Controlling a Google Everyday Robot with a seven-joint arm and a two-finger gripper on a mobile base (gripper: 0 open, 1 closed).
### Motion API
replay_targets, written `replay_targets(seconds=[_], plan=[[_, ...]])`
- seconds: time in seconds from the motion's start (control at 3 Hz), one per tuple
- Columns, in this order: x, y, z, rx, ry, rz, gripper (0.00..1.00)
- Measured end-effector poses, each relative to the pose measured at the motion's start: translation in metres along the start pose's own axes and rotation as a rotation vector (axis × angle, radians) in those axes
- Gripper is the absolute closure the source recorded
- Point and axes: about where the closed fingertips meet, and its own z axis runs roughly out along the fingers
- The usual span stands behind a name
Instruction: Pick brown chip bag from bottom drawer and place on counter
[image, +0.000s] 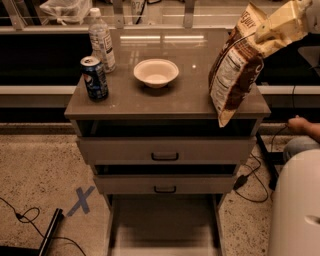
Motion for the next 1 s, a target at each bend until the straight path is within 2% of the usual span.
replay_targets(seconds=[0.33, 0.67, 1.0], plan=[[-0.0030, -0.0179, -0.0017, 0.042, -0.021, 0.043, 1.00], [-0.0071, -0.0194, -0.0066, 0.090, -0.041, 0.095, 1.00], [-0.0121, -0.0166, -0.0012, 0.082, -0.047, 0.096, 1.00]])
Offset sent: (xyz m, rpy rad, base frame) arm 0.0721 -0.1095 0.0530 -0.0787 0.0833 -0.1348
